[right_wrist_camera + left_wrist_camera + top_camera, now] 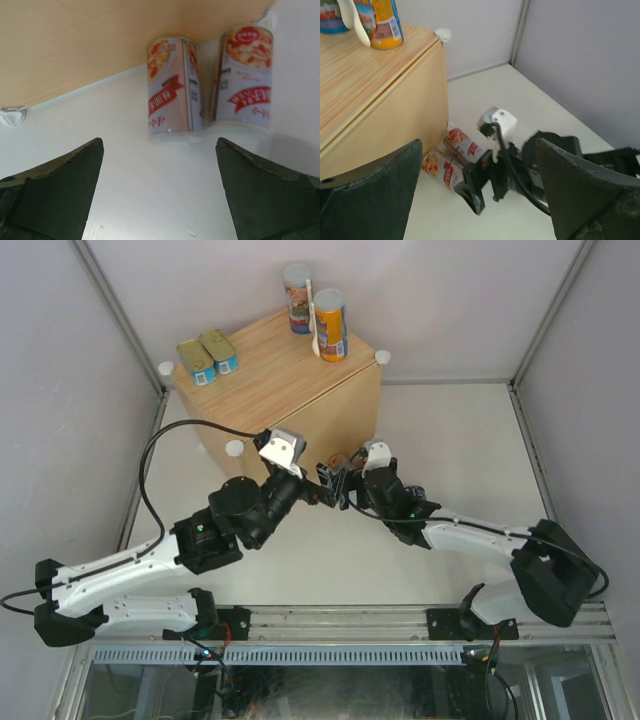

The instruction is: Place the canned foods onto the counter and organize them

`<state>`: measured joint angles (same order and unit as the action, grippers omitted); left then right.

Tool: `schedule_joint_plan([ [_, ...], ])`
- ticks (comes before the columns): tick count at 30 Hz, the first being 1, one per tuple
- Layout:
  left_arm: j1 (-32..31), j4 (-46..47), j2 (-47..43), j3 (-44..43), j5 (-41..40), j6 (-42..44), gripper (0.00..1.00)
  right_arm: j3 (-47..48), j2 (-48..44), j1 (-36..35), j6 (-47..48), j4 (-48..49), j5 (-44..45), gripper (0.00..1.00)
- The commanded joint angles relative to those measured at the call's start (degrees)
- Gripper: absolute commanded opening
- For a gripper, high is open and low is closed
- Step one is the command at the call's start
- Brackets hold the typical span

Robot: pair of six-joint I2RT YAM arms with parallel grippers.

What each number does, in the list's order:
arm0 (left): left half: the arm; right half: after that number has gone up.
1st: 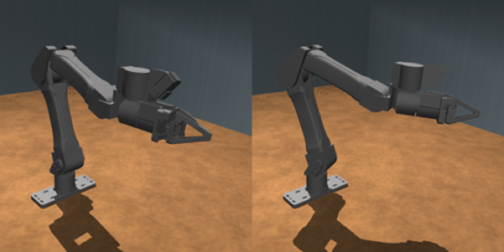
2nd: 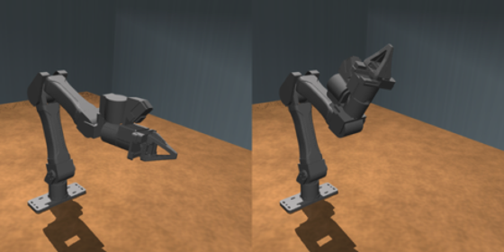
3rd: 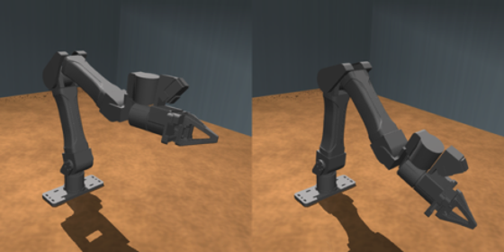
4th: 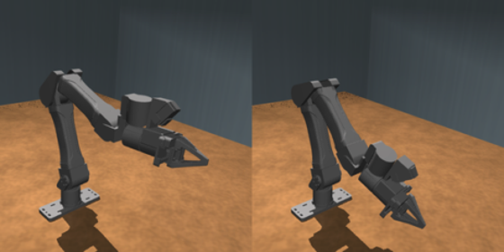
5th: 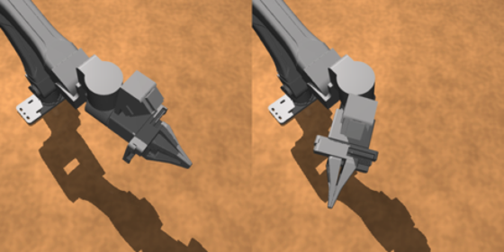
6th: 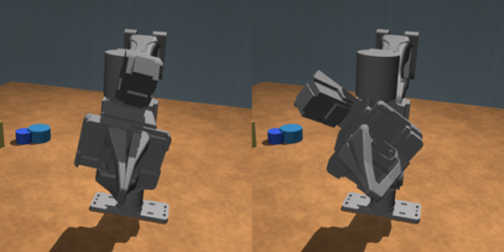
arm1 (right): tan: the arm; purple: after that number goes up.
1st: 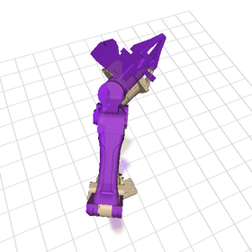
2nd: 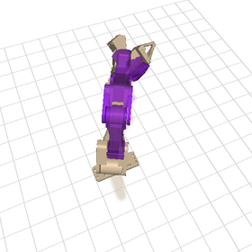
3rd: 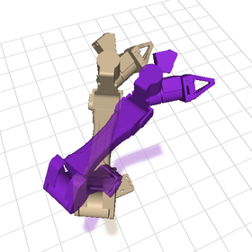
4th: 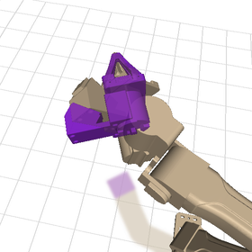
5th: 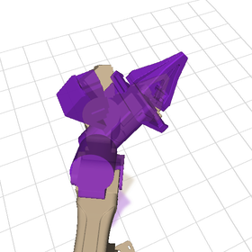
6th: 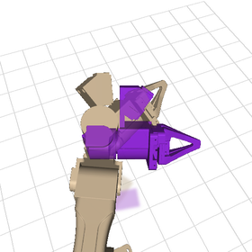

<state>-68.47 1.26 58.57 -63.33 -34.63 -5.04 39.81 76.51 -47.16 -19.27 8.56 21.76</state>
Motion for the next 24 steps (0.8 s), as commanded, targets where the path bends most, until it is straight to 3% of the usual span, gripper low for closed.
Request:
schedule_joint_plan([
  [1, -2.3, 0.7, -4.3, 2.7, -5.9, -3.6, 0.97, 5.9, 6.1, -0.5, 3.6, 4.3, -1.5, 0.94],
  [24, -8.9, 0.9, -11.2, 11.0, -12.5, -7.3, 0.95, 12.8, 23.3, 2.1, 3.0, 4.1, -3.6, 0.94],
])
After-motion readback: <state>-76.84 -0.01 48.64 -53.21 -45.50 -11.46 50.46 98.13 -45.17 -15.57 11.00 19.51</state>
